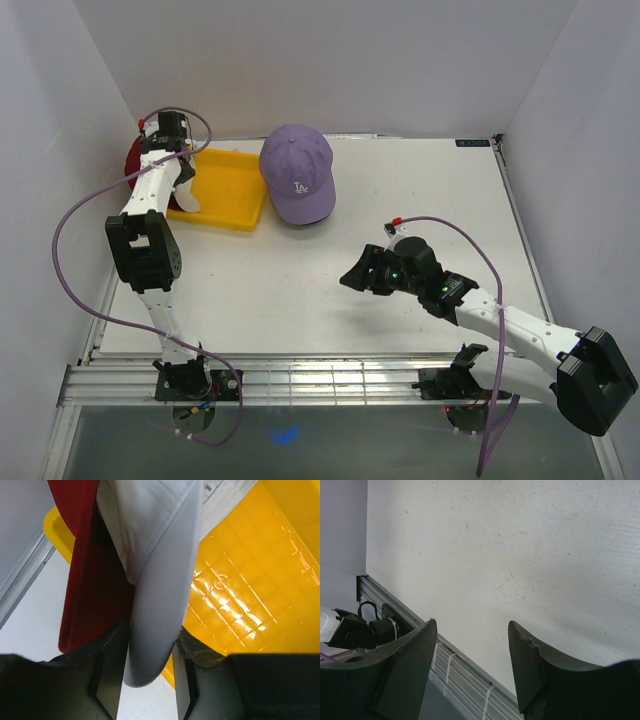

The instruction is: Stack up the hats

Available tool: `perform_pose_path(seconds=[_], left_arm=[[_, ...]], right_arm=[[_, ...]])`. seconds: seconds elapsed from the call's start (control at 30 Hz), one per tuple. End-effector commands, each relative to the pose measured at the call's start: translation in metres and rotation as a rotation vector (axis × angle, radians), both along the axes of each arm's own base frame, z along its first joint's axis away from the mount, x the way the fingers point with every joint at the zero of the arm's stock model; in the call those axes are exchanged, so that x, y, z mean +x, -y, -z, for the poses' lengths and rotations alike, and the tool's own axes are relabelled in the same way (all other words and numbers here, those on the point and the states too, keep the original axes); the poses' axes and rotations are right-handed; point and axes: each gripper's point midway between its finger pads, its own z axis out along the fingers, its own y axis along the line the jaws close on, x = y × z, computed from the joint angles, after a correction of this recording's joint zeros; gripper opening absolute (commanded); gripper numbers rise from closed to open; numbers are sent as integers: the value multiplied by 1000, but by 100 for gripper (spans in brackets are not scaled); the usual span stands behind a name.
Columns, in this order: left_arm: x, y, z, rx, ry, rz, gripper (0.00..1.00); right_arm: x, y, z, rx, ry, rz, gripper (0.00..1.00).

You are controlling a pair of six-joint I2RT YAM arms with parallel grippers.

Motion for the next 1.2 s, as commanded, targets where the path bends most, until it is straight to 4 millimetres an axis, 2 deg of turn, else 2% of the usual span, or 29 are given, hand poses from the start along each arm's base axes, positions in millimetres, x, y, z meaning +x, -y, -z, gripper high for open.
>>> perform_pose_path(seconds=[0.0,0.03,0.07,0.23,0.47,0.83,0.9,0.93,1.0,1.13,1.17], left_arm=[[-6,-5,-9,23,11,-7,47],[-7,-4,-9,20,9,-4,42],[-7,-3,-11,12,15,3,30],[-9,5,-24,-19,39,40,0],[-10,15,-50,-42,74,106,0],[-16,46,-97,-71,136,226,0],[-19,56,-101,-68,135,245,0],[-19,54,-105,-60,138,236,0],[-23,81,-104,-55,118,284,0],[-34,96,-104,-25,108,270,0],[-41,98,-102,-25,103,268,0]], right_arm=[[1,-4,-8,36,31,-12,65],[0,-4,-8,37,28,-11,65],[0,-4,-8,39,27,-11,65],[0,-6,-9,51,25,-11,65],[2,-7,-10,49,31,-13,65],[13,-16,-21,25,67,-40,65],[14,-17,-22,19,72,-47,65],[14,-19,-24,22,76,-56,65],[17,-23,-29,22,91,-71,65],[23,-34,-41,19,119,-115,65],[24,-37,-38,10,114,-126,65]])
